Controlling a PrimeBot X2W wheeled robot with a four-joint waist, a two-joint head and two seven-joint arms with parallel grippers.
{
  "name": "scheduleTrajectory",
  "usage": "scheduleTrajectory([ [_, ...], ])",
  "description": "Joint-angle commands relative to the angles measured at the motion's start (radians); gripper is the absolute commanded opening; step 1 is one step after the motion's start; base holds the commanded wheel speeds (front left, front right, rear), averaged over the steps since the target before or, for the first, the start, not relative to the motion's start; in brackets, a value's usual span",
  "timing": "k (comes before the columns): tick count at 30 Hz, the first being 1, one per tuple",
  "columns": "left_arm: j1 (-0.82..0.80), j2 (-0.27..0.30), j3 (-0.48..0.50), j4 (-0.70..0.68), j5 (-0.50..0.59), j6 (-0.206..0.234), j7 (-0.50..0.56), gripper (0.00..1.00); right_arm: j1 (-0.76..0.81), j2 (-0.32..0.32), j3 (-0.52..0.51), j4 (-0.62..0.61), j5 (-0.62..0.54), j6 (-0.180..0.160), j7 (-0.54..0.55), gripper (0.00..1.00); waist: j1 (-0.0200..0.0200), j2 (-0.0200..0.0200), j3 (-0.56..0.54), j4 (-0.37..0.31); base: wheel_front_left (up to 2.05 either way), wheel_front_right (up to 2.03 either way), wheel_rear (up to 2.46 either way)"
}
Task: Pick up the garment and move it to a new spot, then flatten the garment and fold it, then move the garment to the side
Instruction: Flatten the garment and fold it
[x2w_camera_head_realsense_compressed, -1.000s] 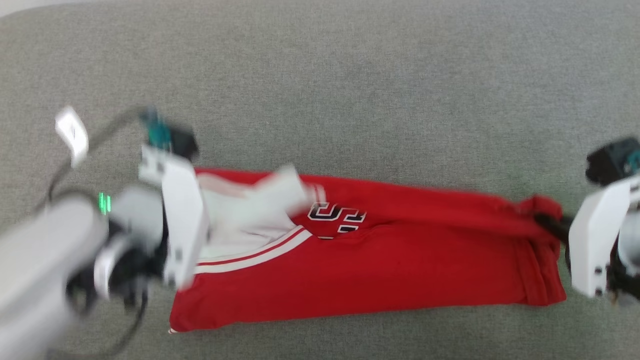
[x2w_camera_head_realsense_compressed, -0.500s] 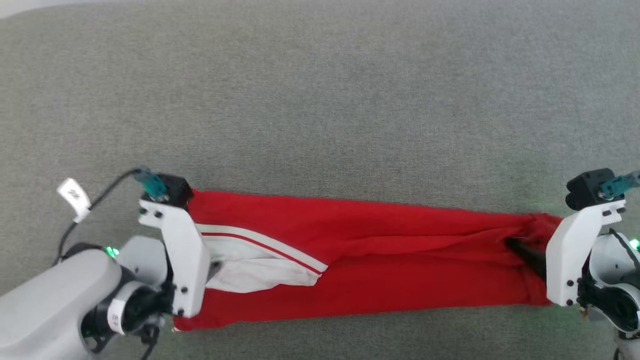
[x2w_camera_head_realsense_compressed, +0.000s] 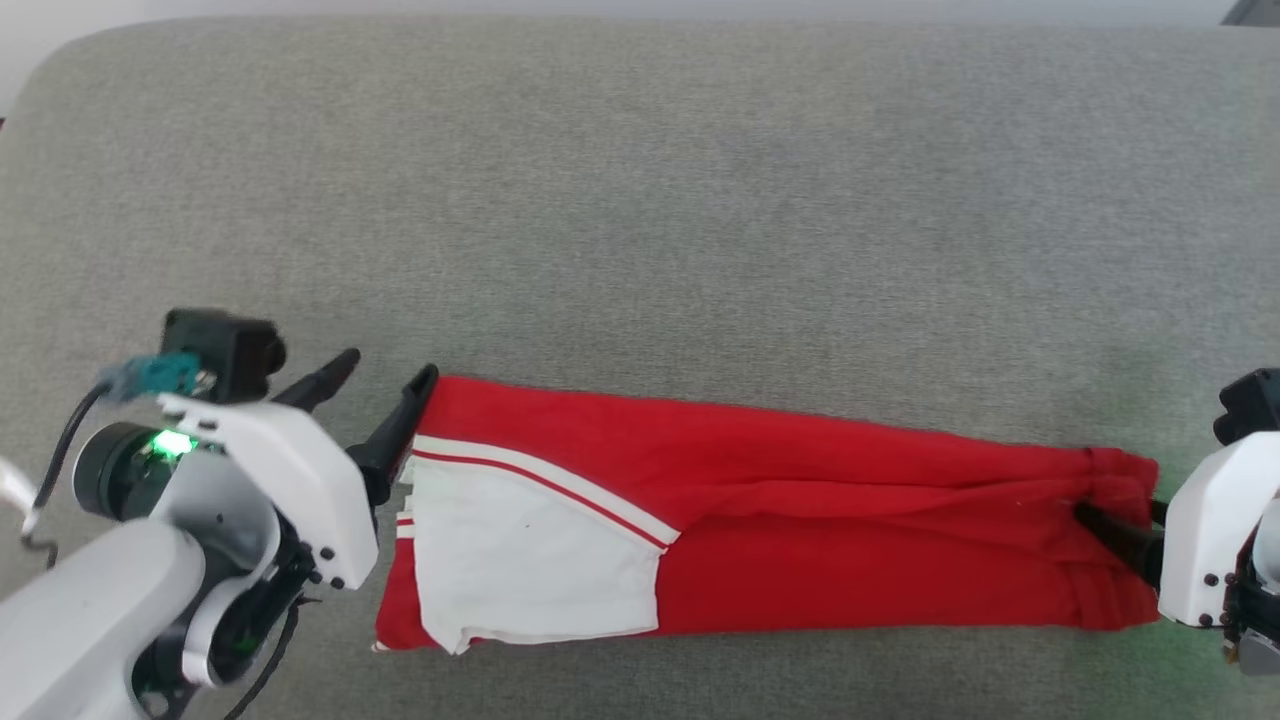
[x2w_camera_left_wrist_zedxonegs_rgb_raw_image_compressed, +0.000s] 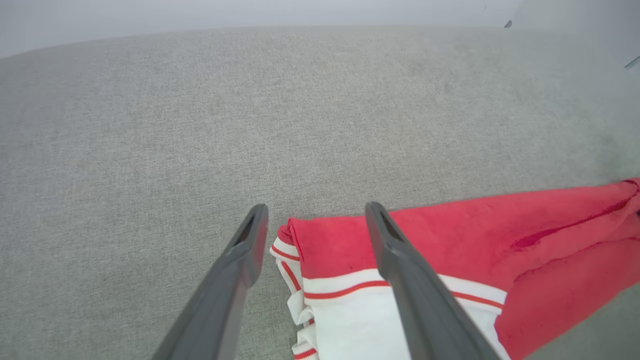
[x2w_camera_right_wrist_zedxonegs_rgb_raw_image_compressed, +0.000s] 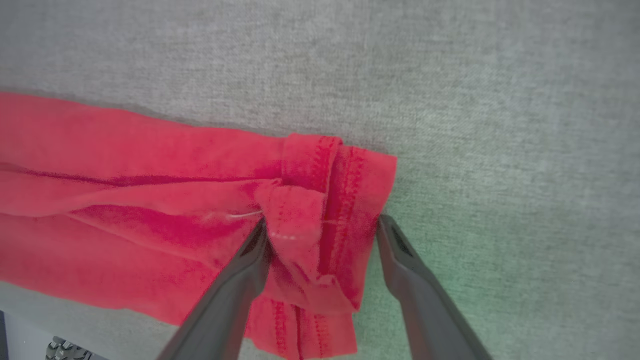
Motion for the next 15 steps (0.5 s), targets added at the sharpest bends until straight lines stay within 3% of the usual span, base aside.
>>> scheduleTrajectory([
  [1,0.035,-0.007,0.019,0.005,0.009,-0.004,-0.068,1.00,0.007,0.001,-0.005,0.021,0.013,0.000,-0.001,1.00,0.0000,-0.0001,0.003,0.012,0.00,0.00,0.00],
  [8,0.160,-0.037,0.089,0.059,0.021,-0.016,-0.357,1.00,-0.010,0.015,0.047,0.177,0.060,0.000,-0.026,1.00,0.0000,-0.0001,0.003,0.045,0.00,0.00,0.00],
  [12,0.224,-0.065,0.129,0.100,0.038,-0.032,-0.437,1.00,-0.018,0.035,0.119,0.272,0.117,0.001,-0.008,1.00,0.0000,-0.0001,-0.001,0.059,0.00,0.00,0.00],
  [13,0.239,-0.075,0.149,0.111,0.050,-0.036,-0.446,1.00,-0.021,0.040,0.141,0.286,0.135,0.003,0.002,0.86,0.0000,-0.0001,-0.002,0.062,0.00,0.00,0.00],
  [14,0.260,-0.093,0.171,0.124,0.046,-0.044,-0.450,1.00,-0.022,0.042,0.157,0.299,0.151,0.004,0.009,0.33,0.0000,-0.0001,-0.004,0.065,0.00,0.00,0.00],
  [15,0.278,-0.107,0.197,0.136,0.061,-0.053,-0.453,1.00,-0.023,0.045,0.172,0.305,0.174,0.004,0.016,0.00,0.0000,-0.0001,-0.006,0.068,0.00,0.00,0.00],
])
